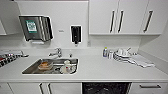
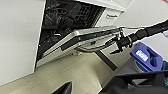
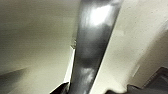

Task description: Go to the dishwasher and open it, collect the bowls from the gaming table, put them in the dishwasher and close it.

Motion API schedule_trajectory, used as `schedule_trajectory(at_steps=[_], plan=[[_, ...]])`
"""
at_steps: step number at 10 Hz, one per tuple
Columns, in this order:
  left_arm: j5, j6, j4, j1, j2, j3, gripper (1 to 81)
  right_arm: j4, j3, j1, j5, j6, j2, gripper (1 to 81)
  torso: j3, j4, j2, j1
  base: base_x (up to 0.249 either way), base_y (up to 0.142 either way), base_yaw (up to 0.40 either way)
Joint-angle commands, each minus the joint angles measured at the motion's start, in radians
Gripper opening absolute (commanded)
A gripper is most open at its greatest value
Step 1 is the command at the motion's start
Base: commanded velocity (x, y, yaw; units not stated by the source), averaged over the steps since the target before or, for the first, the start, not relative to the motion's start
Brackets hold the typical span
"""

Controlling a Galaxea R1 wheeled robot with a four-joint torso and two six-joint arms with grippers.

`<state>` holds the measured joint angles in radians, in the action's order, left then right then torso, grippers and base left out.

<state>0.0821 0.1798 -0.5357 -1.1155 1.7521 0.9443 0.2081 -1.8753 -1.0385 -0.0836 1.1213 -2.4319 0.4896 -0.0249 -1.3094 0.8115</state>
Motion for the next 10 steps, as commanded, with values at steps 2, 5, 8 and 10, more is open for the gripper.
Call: schedule_trajectory(at_steps=[2, 5, 8, 10], plan=[[-0.008, -0.006, -0.01, 0.069, -0.041, -0.035, 81.1, -0.004, 0.007, 0.065, -0.113, -0.003, 0.034, 81.1, 0.0, 0.0, 0.0, 0.0, -0.076, 0.0, 0.0], [-0.025, -0.006, -0.013, 0.069, -0.034, -0.036, 81.1, -0.004, 0.006, 0.04, -0.093, -0.005, 0.021, 81.1, 0.0, 0.0, -0.001, -0.002, -0.077, 0.0, 0.0], [-0.032, -0.006, -0.018, 0.061, -0.031, -0.038, 81.1, -0.004, -0.05, 0.014, -0.087, -0.006, -0.025, 81.1, 0.0, 0.0, -0.001, -0.002, -0.078, 0.0, 0.0], [-0.034, -0.006, -0.017, 0.059, -0.012, -0.03, 81.1, -0.003, -0.096, 0.01, -0.087, -0.008, -0.052, 81.1, 0.0, 0.0, -0.002, -0.003, -0.033, 0.0, 0.0]])
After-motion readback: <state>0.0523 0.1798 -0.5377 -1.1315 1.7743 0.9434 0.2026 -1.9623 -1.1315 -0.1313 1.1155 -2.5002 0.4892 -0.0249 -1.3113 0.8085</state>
